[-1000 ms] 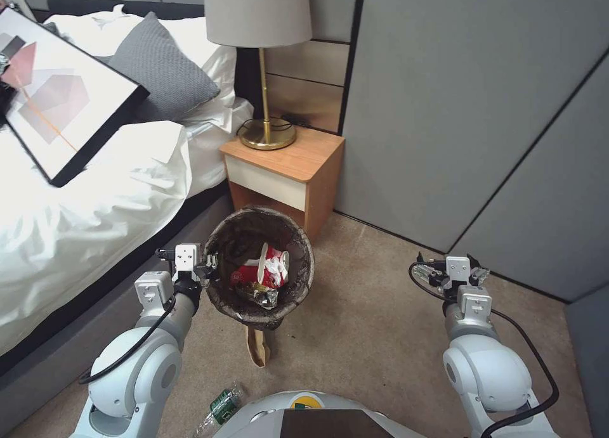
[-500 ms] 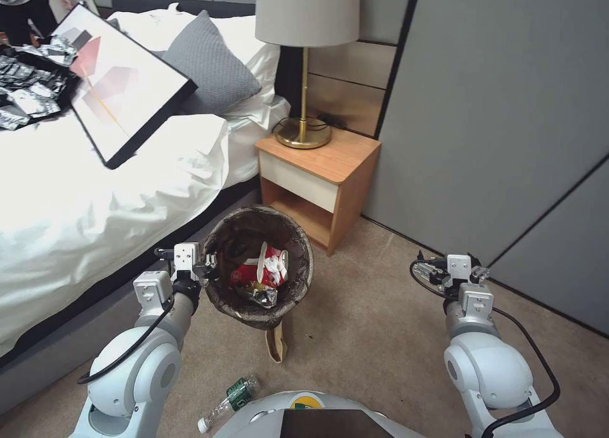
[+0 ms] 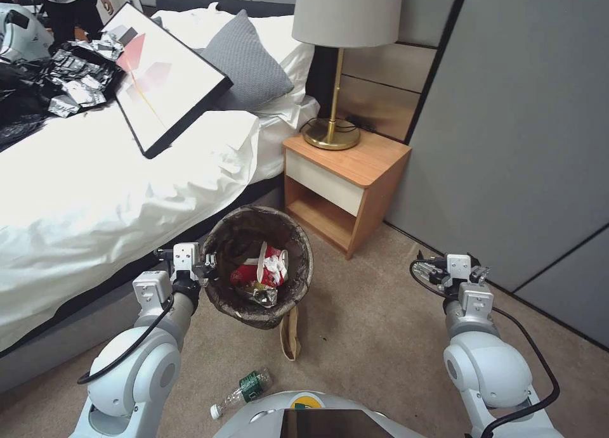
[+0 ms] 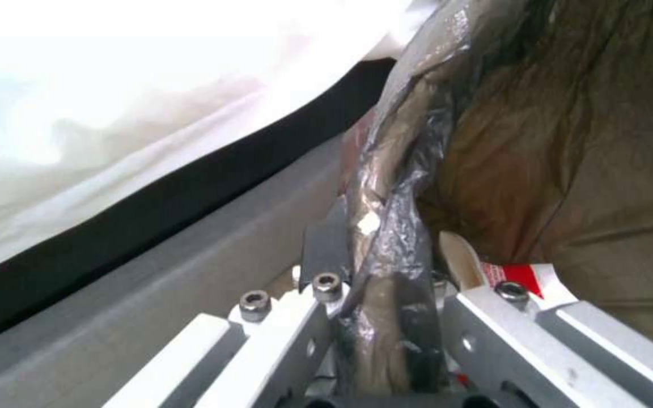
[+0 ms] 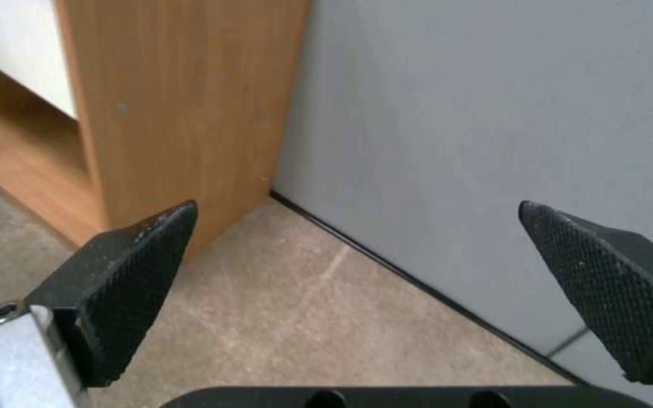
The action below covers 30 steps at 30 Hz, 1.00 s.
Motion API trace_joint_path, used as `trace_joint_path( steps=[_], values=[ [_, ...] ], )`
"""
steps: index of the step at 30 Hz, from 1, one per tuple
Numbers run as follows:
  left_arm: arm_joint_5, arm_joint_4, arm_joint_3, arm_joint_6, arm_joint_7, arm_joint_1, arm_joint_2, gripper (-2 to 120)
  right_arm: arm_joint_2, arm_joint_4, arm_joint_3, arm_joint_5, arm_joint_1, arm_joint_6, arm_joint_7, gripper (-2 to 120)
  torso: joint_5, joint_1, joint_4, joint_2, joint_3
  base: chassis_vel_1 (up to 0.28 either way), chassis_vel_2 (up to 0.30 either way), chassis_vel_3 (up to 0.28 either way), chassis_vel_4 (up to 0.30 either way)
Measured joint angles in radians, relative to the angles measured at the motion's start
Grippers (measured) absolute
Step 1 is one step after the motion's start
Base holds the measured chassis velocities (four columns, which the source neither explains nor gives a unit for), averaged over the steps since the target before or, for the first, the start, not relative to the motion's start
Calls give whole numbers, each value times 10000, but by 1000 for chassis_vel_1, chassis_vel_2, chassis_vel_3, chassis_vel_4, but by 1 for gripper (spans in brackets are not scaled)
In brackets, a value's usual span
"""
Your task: Pick up the trash bin, then pick up the garbage from the floor and place it into the trash bin.
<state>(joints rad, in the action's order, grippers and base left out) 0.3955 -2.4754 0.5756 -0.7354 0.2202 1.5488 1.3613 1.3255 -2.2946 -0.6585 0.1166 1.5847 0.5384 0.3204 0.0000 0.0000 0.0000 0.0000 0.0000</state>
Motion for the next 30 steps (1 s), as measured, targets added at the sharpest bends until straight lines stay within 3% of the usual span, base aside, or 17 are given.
trace_joint_path(
  steps=[30],
  values=[
    [282, 34, 52, 0, 101, -66, 15, 0, -55, 119, 36, 125, -151, 50, 8, 100, 0, 0, -1, 0, 0, 83, 87, 84, 85]
  ],
)
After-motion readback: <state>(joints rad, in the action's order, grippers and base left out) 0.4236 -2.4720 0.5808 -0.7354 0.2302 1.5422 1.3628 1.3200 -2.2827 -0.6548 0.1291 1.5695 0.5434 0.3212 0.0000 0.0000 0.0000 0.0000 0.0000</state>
